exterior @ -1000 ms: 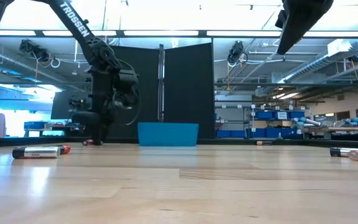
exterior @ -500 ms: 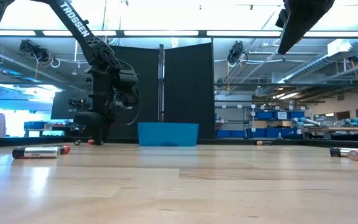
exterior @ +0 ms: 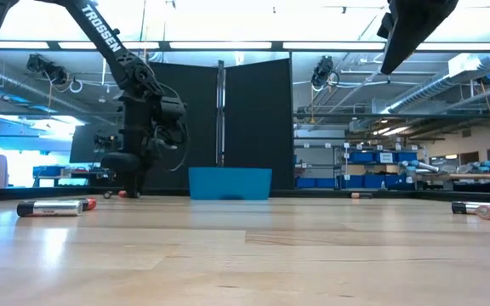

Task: Sort batteries
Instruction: Put the black-red battery into the red bin

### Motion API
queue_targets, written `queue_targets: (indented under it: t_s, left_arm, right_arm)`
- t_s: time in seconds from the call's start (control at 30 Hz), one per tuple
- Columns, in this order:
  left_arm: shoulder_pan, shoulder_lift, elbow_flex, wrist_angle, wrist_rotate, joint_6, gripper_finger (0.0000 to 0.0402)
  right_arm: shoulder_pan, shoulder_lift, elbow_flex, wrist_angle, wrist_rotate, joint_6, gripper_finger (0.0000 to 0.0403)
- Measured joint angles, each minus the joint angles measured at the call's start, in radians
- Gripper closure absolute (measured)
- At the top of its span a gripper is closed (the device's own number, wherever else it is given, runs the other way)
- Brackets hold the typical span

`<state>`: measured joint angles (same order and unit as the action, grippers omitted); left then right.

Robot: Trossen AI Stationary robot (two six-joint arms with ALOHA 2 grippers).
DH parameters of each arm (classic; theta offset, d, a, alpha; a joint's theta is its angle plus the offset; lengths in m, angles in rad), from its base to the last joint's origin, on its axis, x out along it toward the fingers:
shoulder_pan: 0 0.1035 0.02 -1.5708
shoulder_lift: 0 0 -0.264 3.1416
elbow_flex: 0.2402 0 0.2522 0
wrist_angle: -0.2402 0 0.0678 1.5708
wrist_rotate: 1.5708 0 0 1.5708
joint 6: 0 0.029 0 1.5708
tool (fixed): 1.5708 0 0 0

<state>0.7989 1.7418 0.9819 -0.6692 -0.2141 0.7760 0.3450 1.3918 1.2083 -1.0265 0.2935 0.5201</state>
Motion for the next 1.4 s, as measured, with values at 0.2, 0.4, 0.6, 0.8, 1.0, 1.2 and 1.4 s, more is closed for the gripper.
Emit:
queue_targets:
  t_s: [0.2,0.4,0.6,0.8,1.0,1.2,1.4]
  left_arm:
    - [-0.002,-0.002,-0.021,0.008,0.008,-0.020,0.0307]
    - [-0.040,0.002,0.020,-0.022,-0.022,-0.079,0.0360]
    - [-0.098,-0.053,0.085,-0.096,-0.003,-0.157,0.0360]
    - [-0.179,-0.166,0.113,-0.210,0.105,-0.330,0.0360]
    - [-0.329,-0.326,0.114,-0.322,0.130,-0.556,0.0360]
    - [-0.517,-0.462,0.115,-0.437,0.157,-0.865,0.0360]
    - [-0.740,-0.552,0.095,-0.487,0.125,-1.209,0.0360]
  right_arm:
    - [0.000,0.000,0.000,0.000,0.000,0.000,0.0392]
    - [0.000,0.000,0.000,0.001,0.015,-0.029,0.0392]
    - [0.000,0.000,-0.005,0.012,0.080,-0.064,0.0395]
    - [-0.039,-0.001,-0.117,0.203,0.109,-0.160,0.0396]
    - [-0.143,0.000,-0.300,0.617,0.054,-0.293,0.0397]
    - [-0.324,0.001,-0.393,0.959,0.035,-0.370,0.0397]
    - [-0.556,0.049,-0.302,0.962,-0.046,-0.520,0.0397]
